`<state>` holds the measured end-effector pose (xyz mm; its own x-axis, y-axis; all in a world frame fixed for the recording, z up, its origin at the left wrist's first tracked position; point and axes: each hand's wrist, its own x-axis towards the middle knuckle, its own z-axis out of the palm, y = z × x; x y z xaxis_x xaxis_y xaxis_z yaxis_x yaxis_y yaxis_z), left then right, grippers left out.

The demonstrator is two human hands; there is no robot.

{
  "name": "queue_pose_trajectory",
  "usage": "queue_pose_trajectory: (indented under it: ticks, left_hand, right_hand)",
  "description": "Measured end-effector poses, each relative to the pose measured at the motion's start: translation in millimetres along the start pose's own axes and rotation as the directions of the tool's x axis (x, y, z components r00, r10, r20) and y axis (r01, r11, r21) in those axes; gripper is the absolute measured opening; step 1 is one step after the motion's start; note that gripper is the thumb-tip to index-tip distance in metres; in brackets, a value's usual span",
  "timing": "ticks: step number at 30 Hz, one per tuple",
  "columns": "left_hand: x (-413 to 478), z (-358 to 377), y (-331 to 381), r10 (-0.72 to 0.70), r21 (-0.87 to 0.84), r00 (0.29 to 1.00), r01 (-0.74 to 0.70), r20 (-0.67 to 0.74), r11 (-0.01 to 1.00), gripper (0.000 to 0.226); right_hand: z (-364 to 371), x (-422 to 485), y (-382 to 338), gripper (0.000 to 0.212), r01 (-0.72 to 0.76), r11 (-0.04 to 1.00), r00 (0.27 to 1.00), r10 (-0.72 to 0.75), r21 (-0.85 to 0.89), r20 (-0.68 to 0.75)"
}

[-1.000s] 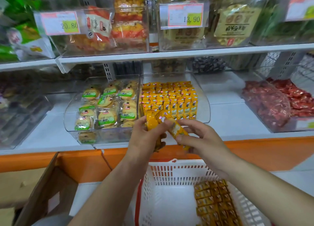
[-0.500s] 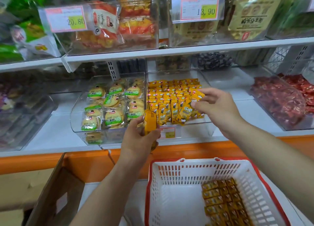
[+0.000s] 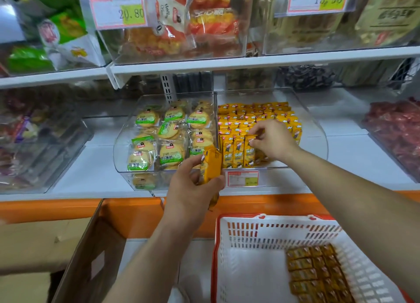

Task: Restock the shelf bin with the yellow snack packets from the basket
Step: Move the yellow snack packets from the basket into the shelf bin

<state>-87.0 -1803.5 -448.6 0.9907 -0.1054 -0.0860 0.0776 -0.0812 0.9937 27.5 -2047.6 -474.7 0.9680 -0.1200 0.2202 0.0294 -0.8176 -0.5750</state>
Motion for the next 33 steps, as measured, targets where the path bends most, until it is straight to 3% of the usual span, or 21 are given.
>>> queue_pose_trajectory:
  ticks: [13, 19, 22, 26, 28, 33]
  left_hand:
    - [-0.1, 2.5, -2.8, -0.012, -0.015, 1.000, 0.012, 0.003, 1.000, 0.058]
    - [3.1, 14.7, -4.1, -0.001, 0.040, 1.000, 0.001, 0.015, 0.999, 0.045]
    - [1.9, 25.8, -2.9, -0.005, 0.103, 1.000, 0.002, 0.031, 0.995, 0.050]
    - [-5.8, 46.5, -3.3, 0.073, 0.196, 0.992, -0.093, 0.107, 0.976, 0.046]
    - [-12.4, 59.5, -3.1, 0.115, 0.238, 0.982, -0.148, 0.149, 0.960, 0.046]
    - [-21.5, 84.0, -1.3, 0.122, 0.253, 0.973, -0.171, 0.198, 0.952, 0.050]
  right_hand:
    - [10.2, 6.2, -1.5, 0.019, -0.001, 0.999, 0.999, 0.003, -0.053, 0.049]
    - [-17.1, -14.2, -16.4, 0.026, 0.020, 0.996, 0.999, -0.023, -0.086, -0.035]
    - [-43.3, -47.9, -29.2, 0.011, 0.029, 0.985, 0.998, -0.020, 0.168, -0.052]
    - [-69.4, -107.0, -44.2, 0.008, -0.150, 0.799, 0.981, 0.048, 0.582, 0.186]
    - [-75.3, -127.5, -44.0, 0.010, -0.221, 0.744, 0.963, 0.062, 0.631, 0.263]
    - [-84.9, -137.7, -28.9, 0.019, -0.255, 0.685, 0.961, 0.102, 0.683, 0.257]
